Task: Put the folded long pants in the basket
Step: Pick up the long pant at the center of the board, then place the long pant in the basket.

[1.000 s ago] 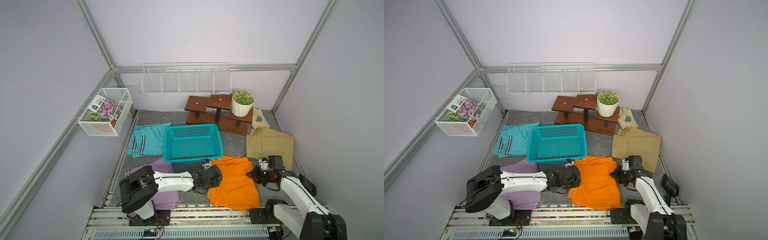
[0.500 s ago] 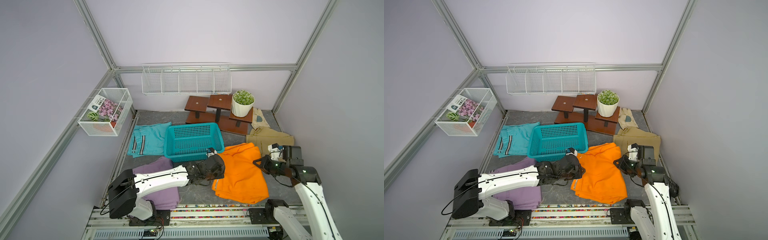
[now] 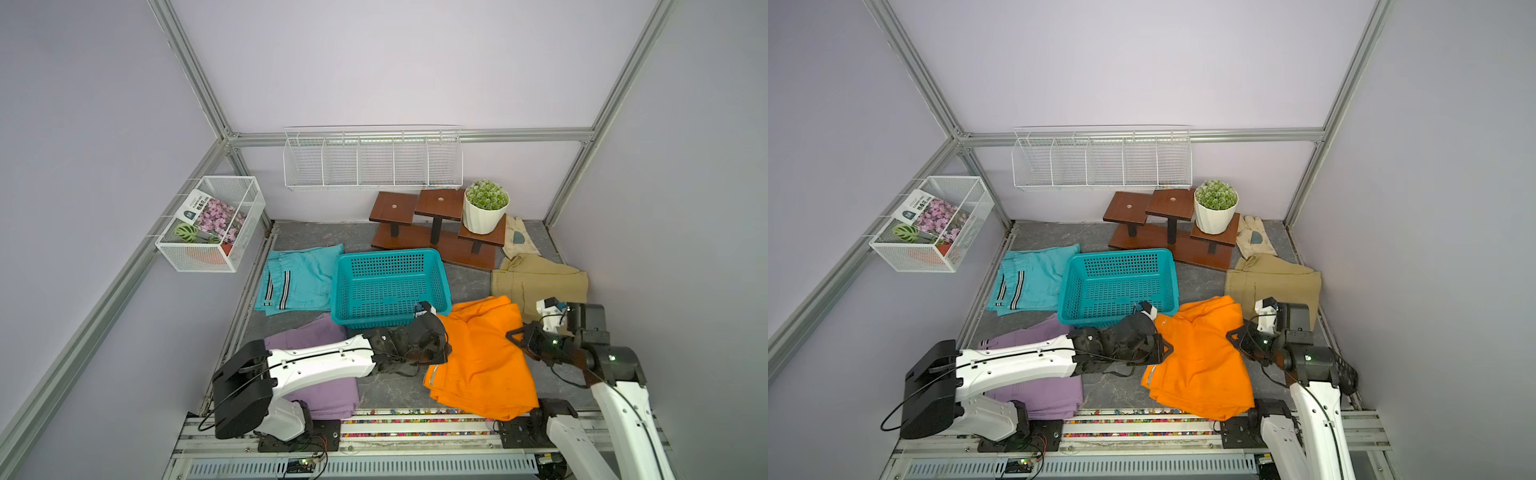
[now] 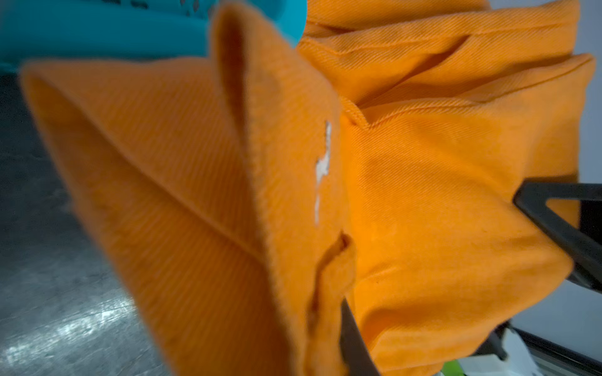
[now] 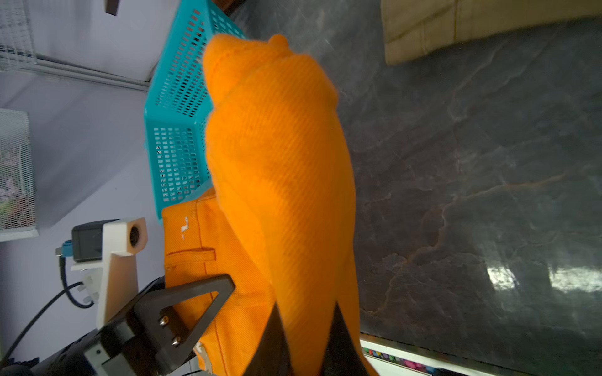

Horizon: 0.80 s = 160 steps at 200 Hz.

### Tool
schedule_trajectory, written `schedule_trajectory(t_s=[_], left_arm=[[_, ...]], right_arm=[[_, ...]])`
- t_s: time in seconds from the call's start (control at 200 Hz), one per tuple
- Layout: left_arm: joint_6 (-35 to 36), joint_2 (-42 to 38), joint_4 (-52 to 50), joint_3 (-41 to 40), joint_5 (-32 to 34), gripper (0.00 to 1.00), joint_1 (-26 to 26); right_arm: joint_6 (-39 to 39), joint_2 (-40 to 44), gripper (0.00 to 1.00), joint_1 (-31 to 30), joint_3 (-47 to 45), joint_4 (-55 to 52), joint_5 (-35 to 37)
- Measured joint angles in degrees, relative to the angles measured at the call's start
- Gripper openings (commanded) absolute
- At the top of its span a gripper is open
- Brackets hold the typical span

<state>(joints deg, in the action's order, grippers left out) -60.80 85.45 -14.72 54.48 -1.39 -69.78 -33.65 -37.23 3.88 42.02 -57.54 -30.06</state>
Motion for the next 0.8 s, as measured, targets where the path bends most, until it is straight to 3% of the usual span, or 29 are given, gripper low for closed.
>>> schedule_trajectory(t_s=[0.18,0.46,0.63,0.8], left_arm=[[-1.8,6.9,4.3,-0.2,-1.3,0.00,-1.8],[-2.5,13.4,5.4,7.8,-1.9,0.00,-5.2],[1.1,12.1,-1.6,15.6,-0.3,0.00,-5.2],[5.5,1.7,-8.1,17.0,1.0,0.00,-1.8]], right_arm=[[-2.9,7.0,0.00,0.0,-4.4,-0.7,2.1],[-6.7,12.6,0.00,0.0,0.0,-6.6,6.4],[-7.1,10.3,0.00,0.0,8.6,-8.2,7.1],[-7.6,6.3,0.00,0.0,15.0,-4.8,2.9]])
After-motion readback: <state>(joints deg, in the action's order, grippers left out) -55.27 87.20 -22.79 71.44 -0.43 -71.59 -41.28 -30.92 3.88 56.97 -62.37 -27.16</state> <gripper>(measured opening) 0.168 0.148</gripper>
